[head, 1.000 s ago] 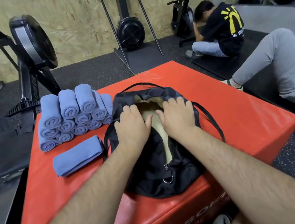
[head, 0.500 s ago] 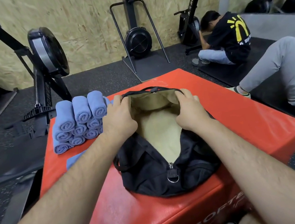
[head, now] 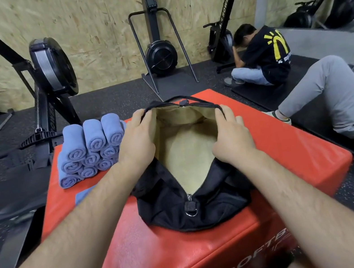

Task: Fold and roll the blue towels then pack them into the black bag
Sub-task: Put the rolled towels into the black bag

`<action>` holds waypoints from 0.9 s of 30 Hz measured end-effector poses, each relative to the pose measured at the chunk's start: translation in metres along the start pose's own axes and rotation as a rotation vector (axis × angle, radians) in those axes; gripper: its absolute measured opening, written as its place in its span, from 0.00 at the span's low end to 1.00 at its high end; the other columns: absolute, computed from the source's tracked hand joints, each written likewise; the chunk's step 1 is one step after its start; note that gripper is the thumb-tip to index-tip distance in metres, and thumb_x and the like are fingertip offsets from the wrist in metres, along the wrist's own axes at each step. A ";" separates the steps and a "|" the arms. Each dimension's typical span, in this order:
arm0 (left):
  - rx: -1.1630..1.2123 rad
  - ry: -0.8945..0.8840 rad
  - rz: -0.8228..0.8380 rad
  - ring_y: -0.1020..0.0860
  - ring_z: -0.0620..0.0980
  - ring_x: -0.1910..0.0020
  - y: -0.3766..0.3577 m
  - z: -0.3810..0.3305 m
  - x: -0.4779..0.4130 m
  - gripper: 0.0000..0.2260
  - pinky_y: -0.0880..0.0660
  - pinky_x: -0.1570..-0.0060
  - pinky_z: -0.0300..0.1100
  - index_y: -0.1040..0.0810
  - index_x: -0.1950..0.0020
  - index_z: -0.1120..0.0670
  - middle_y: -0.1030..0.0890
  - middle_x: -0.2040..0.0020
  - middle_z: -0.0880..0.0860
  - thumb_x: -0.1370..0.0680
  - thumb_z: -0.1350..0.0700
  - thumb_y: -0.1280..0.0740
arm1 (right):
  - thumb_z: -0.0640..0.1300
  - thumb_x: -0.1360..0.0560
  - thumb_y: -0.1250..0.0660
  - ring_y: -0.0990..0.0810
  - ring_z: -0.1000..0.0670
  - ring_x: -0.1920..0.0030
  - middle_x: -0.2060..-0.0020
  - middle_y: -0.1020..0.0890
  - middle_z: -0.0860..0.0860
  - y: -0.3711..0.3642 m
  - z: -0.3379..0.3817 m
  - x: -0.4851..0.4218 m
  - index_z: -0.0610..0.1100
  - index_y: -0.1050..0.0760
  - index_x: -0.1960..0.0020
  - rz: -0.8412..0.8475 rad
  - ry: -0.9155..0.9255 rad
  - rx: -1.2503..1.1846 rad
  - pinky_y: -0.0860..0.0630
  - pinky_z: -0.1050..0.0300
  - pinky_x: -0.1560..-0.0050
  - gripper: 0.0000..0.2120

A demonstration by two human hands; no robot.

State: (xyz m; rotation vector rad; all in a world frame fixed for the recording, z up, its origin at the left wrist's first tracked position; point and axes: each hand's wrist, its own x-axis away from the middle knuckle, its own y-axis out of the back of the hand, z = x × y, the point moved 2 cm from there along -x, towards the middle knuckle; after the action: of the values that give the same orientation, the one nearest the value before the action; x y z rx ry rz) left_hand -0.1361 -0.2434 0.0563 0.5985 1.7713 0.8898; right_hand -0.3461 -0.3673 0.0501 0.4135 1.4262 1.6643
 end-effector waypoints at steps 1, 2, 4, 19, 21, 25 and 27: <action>0.017 0.002 0.004 0.28 0.57 0.41 0.000 0.000 -0.002 0.33 0.26 0.47 0.51 0.31 0.29 0.52 0.31 0.32 0.52 0.33 0.73 0.40 | 0.37 0.31 0.35 0.36 0.41 0.32 0.21 0.50 0.51 0.001 0.001 0.002 0.44 0.48 0.22 0.007 -0.001 0.025 0.30 0.49 0.36 0.41; 0.036 -0.001 0.017 0.28 0.58 0.40 0.000 -0.002 -0.001 0.34 0.26 0.45 0.51 0.31 0.29 0.53 0.31 0.31 0.53 0.33 0.73 0.41 | 0.38 0.30 0.35 0.35 0.40 0.32 0.21 0.49 0.51 0.000 0.000 0.004 0.44 0.47 0.22 0.024 -0.007 0.045 0.31 0.49 0.36 0.40; 0.078 -0.012 0.053 0.28 0.59 0.39 -0.001 -0.007 0.003 0.32 0.28 0.42 0.48 0.29 0.29 0.55 0.31 0.30 0.55 0.31 0.73 0.42 | 0.40 0.30 0.36 0.35 0.40 0.33 0.22 0.47 0.50 -0.002 -0.001 0.007 0.45 0.46 0.23 0.077 -0.017 0.077 0.32 0.49 0.36 0.38; 0.078 0.053 0.018 0.26 0.59 0.43 0.020 -0.007 0.059 0.10 0.23 0.51 0.56 0.22 0.42 0.53 0.28 0.36 0.53 0.21 0.54 0.36 | 0.48 0.27 0.38 0.26 0.42 0.48 0.49 0.21 0.49 -0.022 0.104 0.046 0.47 0.22 0.44 -0.233 0.450 0.067 0.27 0.46 0.53 0.14; 0.049 0.041 0.006 0.25 0.58 0.45 0.030 0.005 0.070 0.10 0.23 0.52 0.55 0.21 0.43 0.53 0.25 0.38 0.52 0.21 0.54 0.37 | 0.45 0.29 0.37 0.25 0.41 0.49 0.52 0.20 0.48 -0.033 0.131 0.051 0.46 0.22 0.45 -0.206 0.515 0.035 0.27 0.47 0.55 0.14; -0.010 0.110 0.061 0.25 0.56 0.48 0.041 0.049 0.096 0.15 0.24 0.52 0.56 0.21 0.44 0.53 0.23 0.45 0.52 0.22 0.48 0.43 | 0.42 0.31 0.36 0.24 0.40 0.52 0.55 0.20 0.46 -0.060 0.176 0.056 0.43 0.21 0.48 -0.156 0.615 -0.023 0.26 0.47 0.57 0.13; -0.024 0.145 0.112 0.24 0.57 0.47 0.042 0.073 0.110 0.19 0.24 0.51 0.56 0.22 0.41 0.52 0.23 0.46 0.53 0.25 0.46 0.45 | 0.42 0.31 0.33 0.23 0.39 0.52 0.55 0.19 0.46 -0.079 0.194 0.058 0.42 0.21 0.47 -0.114 0.645 -0.016 0.26 0.47 0.57 0.13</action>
State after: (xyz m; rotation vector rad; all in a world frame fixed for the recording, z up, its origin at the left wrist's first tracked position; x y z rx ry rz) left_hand -0.1077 -0.1156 0.0125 0.6354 1.8681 1.0529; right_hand -0.2053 -0.2049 0.0172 -0.2427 1.8489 1.7945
